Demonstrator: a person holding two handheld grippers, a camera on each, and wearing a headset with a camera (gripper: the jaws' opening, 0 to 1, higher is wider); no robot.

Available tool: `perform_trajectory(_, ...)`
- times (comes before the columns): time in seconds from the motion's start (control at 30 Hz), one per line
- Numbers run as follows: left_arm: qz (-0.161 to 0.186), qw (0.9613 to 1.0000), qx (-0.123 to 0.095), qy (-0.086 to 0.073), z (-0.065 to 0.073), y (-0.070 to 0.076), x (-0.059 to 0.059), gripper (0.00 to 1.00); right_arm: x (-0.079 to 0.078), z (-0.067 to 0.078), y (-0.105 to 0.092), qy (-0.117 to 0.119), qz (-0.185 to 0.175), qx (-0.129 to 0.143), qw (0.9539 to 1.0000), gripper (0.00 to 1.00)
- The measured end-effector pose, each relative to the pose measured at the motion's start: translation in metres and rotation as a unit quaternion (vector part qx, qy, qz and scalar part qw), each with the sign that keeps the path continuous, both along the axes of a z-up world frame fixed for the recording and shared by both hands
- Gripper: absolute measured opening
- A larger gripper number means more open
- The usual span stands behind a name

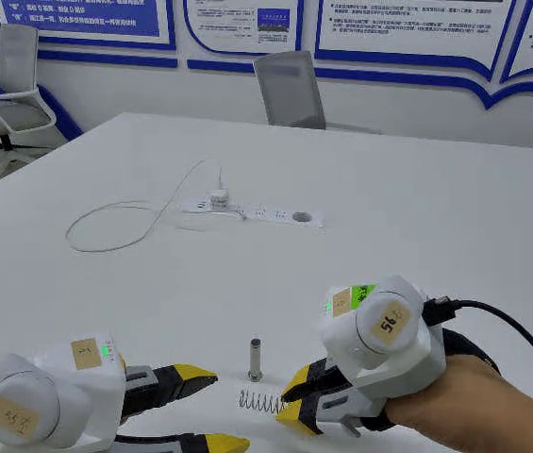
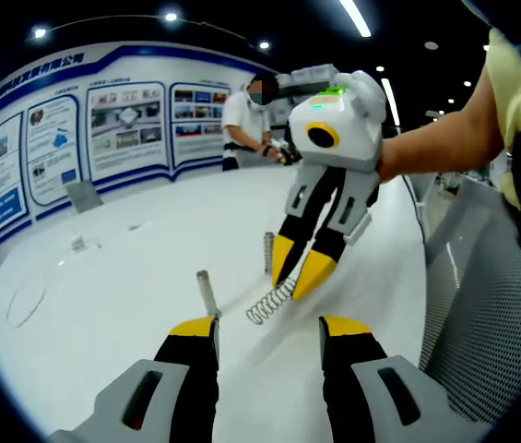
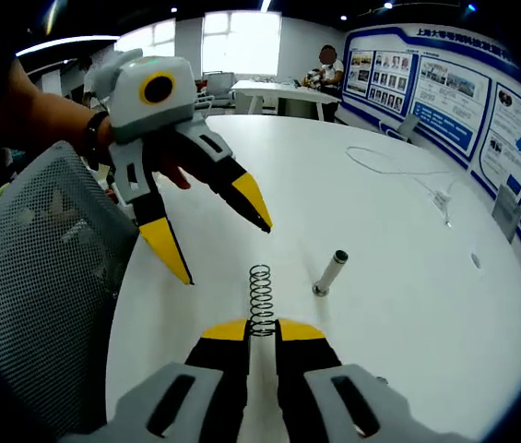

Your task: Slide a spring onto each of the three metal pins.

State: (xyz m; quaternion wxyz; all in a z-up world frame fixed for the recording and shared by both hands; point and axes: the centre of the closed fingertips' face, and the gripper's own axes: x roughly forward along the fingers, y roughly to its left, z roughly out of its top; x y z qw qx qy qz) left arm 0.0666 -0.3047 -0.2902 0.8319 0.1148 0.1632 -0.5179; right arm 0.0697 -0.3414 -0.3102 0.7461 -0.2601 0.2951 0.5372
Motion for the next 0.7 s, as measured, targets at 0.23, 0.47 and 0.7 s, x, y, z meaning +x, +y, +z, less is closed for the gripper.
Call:
perform_trajectory(0.23, -0.016, 0.9999, 0.001, -0.001, 0.000, -0.007, -0.005, 0.42, -0.013, 0.008, -0.004, 0.002, 0.027, -0.005, 0.9996, 0.12)
perform_trajectory(0.47, -0.038, 0.9992, 0.007, -0.003, -0.002, -0.012, -0.012, 0.34, -0.024, 0.014, -0.003, 0.007, 0.057, -0.001, 0.9984, 0.12)
perform_trajectory(0.7, -0.059, 0.9982, 0.006, -0.005, -0.002, -0.018, -0.018, 0.25, -0.029, 0.017, -0.001, 0.009, 0.077, -0.001, 0.9970, 0.12)
